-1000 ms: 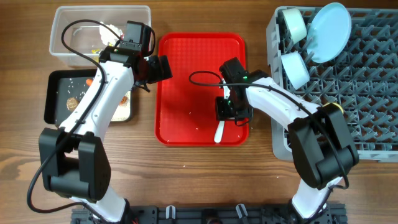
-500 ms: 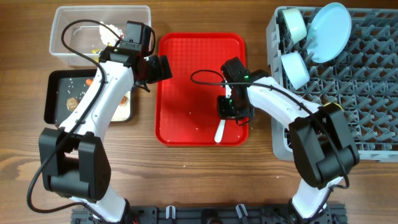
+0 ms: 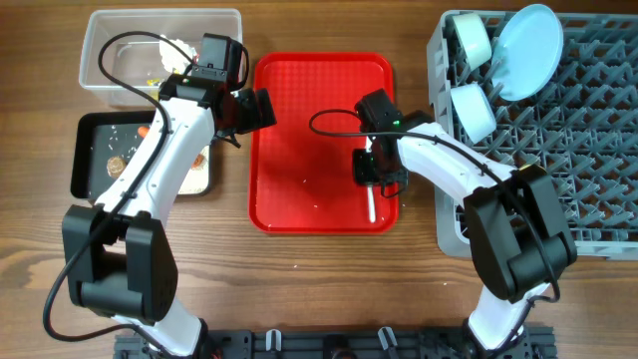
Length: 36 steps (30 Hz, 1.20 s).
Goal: Sort waste into correct bins and load items into the dishwasher rack
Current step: 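Carry the white spoon right and place it in the rack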
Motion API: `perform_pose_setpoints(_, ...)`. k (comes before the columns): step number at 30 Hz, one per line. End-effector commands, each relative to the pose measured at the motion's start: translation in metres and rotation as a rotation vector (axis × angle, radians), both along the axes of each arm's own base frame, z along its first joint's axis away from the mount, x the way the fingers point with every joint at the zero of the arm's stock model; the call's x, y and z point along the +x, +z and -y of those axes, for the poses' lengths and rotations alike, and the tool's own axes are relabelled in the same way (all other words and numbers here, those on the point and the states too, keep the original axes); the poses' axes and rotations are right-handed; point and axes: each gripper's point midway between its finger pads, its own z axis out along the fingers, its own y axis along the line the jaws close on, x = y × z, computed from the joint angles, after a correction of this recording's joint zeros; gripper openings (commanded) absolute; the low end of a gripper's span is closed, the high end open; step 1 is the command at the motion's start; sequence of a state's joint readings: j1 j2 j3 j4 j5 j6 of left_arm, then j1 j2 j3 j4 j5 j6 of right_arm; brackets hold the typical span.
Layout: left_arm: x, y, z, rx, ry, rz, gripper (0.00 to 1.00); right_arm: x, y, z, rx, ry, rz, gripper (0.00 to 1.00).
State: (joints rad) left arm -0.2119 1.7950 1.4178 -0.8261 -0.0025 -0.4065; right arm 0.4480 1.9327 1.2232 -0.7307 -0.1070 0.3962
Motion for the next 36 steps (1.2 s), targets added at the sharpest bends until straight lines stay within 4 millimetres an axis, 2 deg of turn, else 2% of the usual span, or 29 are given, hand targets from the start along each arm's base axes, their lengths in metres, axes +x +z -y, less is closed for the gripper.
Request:
perform_pose_setpoints(1, 0.002, 0.001, -0.002, -0.008, 0.018, 0.004, 1.0, 0.002, -0.01, 0.008, -0.051, -0.003, 0.004, 0.08)
perform_pose_setpoints(8, 0.002, 0.001, -0.002, -0.008, 0.018, 0.004, 1.0, 0.003, -0.008, 0.005, -0.037, 0.002, 0.006, 0.04)
perform_pose_setpoints(11, 0.002, 0.001, -0.002, -0.008, 0.018, 0.004, 1.0, 0.007, 0.007, -0.006, 0.025, 0.031, 0.017, 0.04)
perform_pose_setpoints(13, 0.002, 0.001, -0.002, -0.008, 0.018, 0.004, 1.0, 0.011, 0.026, -0.01, 0.05, 0.039, 0.042, 0.04)
perform_pose_setpoints(17, 0.002, 0.001, -0.002, -0.008, 0.018, 0.004, 1.0, 0.019, 0.08, -0.012, 0.074, 0.06, 0.133, 0.04)
perform_pose_setpoints(20, 0.002, 0.001, -0.002, -0.008, 0.018, 0.004, 1.0, 0.02, 0.135, -0.004, 0.099, 0.041, 0.25, 0.04)
perform_pose_setpoints(21, 0.002, 0.001, -0.002, -0.008, 0.018, 0.004, 1.0, 0.021, 0.148, 0.001, 0.103, 0.028, 0.281, 0.04)
perform_pose_setpoints(23, 0.002, 0.001, -0.002, -0.007, 0.018, 0.004, 1.0, 0.02, 0.182, 0.021, 0.112, -0.023, 0.363, 0.04)
perform_pose_setpoints(24, 0.002, 0.001, -0.002, -0.007, 0.018, 0.004, 1.0, 0.018, 0.201, 0.04, 0.111, -0.074, 0.408, 0.04)
perform_pose_setpoints(25, 0.002, 0.001, -0.002, -0.008, 0.018, 0.004, 1.0, 0.013, 0.224, 0.071, 0.093, -0.157, 0.461, 0.04)
perform_pose_setpoints(26, 0.002, 0.001, -0.002, -0.008, 0.018, 0.004, 1.0, 0.01, 0.232, 0.086, 0.077, -0.195, 0.483, 0.04)
perform_pose_setpoints(28, 0.002, 0.001, -0.002, -0.008, 0.018, 0.004, 1.0, 0.0, 0.25, 0.134, 0.012, -0.321, 0.531, 0.04)
perform_pose_setpoints(32, 0.002, 0.001, -0.002, -0.008, 0.018, 0.004, 1.0, -0.02, 0.264, 0.212, -0.068, -0.576, 0.556, 0.04)
perform_pose_setpoints(36, 0.002, 0.001, -0.002, -0.008, 0.018, 0.004, 1.0, -0.031, 0.26, 0.274, -0.115, -0.772, 0.54, 0.04)
